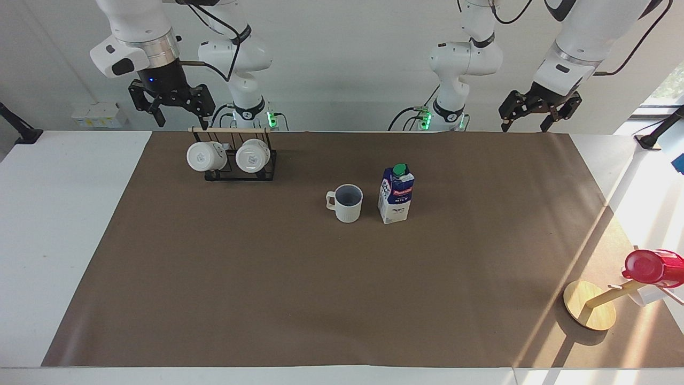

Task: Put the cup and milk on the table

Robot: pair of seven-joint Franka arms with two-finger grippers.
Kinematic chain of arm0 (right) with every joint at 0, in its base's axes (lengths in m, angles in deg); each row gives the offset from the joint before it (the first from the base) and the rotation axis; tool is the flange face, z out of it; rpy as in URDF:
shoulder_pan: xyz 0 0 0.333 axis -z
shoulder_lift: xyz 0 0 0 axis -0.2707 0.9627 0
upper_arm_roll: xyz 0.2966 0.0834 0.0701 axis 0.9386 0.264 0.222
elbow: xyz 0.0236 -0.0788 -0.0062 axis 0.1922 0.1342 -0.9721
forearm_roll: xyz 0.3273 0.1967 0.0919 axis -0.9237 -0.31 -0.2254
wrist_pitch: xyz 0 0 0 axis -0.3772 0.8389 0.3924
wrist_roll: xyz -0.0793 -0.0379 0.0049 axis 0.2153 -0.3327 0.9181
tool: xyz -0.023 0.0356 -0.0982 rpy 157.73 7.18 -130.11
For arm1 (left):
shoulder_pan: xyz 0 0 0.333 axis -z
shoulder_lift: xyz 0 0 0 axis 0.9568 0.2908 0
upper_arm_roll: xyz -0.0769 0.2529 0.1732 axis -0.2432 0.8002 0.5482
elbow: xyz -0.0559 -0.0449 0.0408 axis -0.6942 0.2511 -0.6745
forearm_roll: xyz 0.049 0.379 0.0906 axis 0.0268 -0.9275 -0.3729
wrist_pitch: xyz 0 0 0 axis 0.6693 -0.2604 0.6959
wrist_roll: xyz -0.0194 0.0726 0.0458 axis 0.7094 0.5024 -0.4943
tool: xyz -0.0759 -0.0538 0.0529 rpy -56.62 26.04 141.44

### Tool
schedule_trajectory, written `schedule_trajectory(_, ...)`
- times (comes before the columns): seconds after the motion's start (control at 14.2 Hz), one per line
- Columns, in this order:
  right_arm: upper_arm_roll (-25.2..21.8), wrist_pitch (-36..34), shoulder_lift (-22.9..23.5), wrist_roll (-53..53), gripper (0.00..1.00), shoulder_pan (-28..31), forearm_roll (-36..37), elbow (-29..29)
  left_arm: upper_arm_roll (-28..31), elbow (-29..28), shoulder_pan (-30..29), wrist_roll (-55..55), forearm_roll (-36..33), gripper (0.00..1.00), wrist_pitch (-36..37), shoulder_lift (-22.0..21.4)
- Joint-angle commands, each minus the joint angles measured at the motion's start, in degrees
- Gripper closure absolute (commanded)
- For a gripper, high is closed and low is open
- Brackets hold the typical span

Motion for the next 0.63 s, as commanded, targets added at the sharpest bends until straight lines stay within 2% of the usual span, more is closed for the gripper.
schedule_trajectory(0.0,0.2,1.45,-1.32,0.91,0.0,0.77,-1.44,1.66,-0.91,0.78,-0.14,-0.58,-0.47,0.0,0.63,-0.28)
schedule_trajectory(0.56,0.2,1.45,-1.32,0.91,0.0,0.77,-1.44,1.66,-1.09,0.87,0.04,-0.31,2.26,0.0,0.36,-0.28)
